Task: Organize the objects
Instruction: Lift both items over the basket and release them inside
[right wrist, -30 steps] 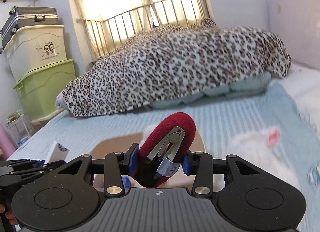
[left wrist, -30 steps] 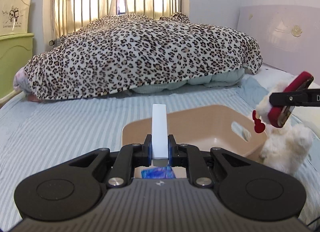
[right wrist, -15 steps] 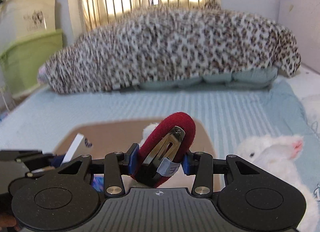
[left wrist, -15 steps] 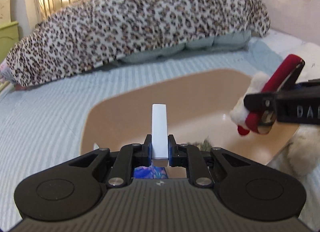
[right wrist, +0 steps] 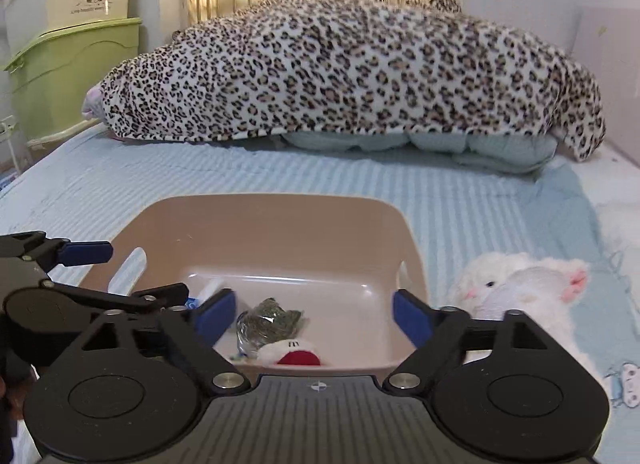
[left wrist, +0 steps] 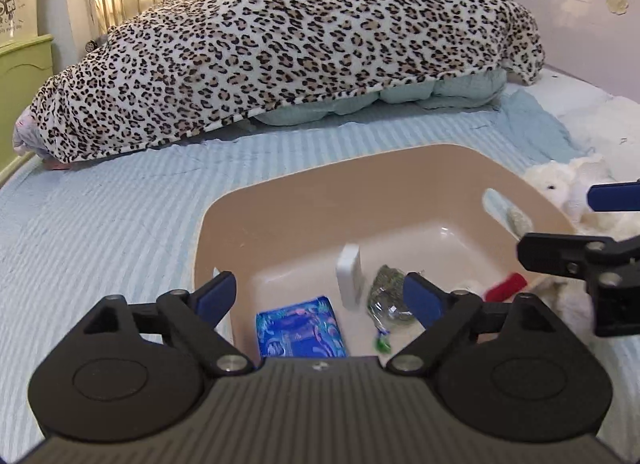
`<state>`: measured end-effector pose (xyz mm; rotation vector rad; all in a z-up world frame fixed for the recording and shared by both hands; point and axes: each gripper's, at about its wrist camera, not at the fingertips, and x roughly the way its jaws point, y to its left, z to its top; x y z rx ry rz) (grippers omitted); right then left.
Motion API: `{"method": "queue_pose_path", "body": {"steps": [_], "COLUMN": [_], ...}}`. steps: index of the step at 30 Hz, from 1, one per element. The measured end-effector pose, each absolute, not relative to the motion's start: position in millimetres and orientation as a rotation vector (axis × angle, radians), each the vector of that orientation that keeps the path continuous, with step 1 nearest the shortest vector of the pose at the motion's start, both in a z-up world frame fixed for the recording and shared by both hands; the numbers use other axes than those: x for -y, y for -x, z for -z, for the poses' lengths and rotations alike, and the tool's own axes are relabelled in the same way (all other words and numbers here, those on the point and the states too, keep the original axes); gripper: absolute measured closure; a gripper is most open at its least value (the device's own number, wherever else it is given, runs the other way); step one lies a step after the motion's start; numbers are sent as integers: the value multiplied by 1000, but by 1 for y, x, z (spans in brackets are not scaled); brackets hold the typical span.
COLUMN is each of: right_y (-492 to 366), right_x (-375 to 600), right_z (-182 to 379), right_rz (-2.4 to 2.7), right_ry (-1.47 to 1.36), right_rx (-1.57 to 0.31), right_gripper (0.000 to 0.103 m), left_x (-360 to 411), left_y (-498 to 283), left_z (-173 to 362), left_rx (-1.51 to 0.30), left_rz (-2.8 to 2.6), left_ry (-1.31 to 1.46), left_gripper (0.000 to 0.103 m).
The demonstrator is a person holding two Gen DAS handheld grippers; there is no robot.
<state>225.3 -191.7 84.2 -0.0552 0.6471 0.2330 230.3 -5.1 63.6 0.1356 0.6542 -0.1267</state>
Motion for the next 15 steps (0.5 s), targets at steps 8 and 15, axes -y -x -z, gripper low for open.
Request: {"method": "queue_pose_path", "body": {"steps": [8,15], "right_y": [-186,-167], "right_x": [210,219], "right_z": [-85,-57], "right_rz": [-239,-238], "right_ry": [49,43], "right_rx": [-649,-735], "right_gripper": [0,0], "left_x": [-10,-16], "left_y": [-192,-174], "left_z": [-63,-35], "left_rx": [-647,-707], "left_rz": [118,97], "left_ry": [-119,-165], "left_gripper": [7,7]}}
